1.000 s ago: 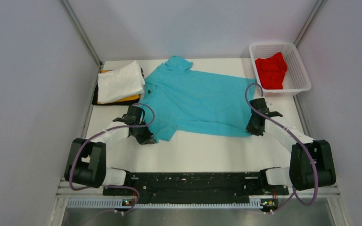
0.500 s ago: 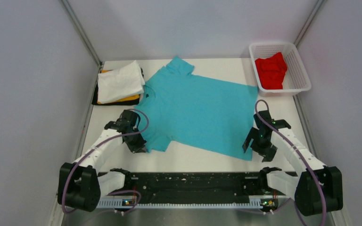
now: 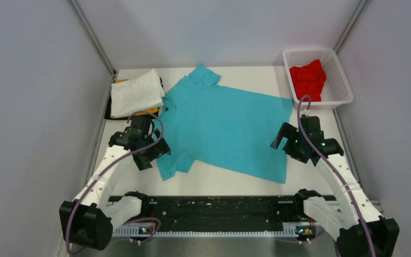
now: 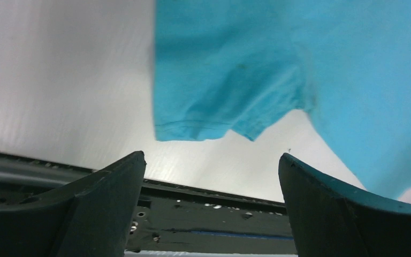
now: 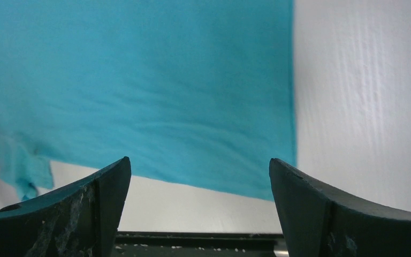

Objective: Fold and stack the t-shirts
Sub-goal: Flatten out the tshirt

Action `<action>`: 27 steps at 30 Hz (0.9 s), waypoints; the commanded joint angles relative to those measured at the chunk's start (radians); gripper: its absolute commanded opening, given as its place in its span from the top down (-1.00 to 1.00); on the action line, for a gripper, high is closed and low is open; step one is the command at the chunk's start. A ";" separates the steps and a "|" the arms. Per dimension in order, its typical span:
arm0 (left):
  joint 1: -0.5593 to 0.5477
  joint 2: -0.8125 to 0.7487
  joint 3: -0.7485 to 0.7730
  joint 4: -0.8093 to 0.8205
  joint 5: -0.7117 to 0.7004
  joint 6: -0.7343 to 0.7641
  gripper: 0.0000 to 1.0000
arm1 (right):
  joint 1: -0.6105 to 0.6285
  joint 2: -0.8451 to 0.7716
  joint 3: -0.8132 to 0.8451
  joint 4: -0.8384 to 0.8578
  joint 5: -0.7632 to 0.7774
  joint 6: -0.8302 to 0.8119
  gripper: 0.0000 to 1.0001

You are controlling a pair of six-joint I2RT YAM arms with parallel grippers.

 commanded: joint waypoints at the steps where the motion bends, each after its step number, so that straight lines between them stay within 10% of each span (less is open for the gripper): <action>1: -0.002 0.151 0.064 0.247 0.155 0.047 -0.97 | 0.002 0.102 -0.045 0.254 -0.116 -0.018 -0.97; 10: -0.004 0.535 0.238 0.312 0.102 0.100 -0.97 | 0.022 0.509 0.182 0.407 0.101 -0.079 -0.97; 27: -0.002 0.688 0.202 0.208 -0.124 0.056 -0.97 | 0.027 1.078 0.603 0.275 0.358 -0.260 -0.97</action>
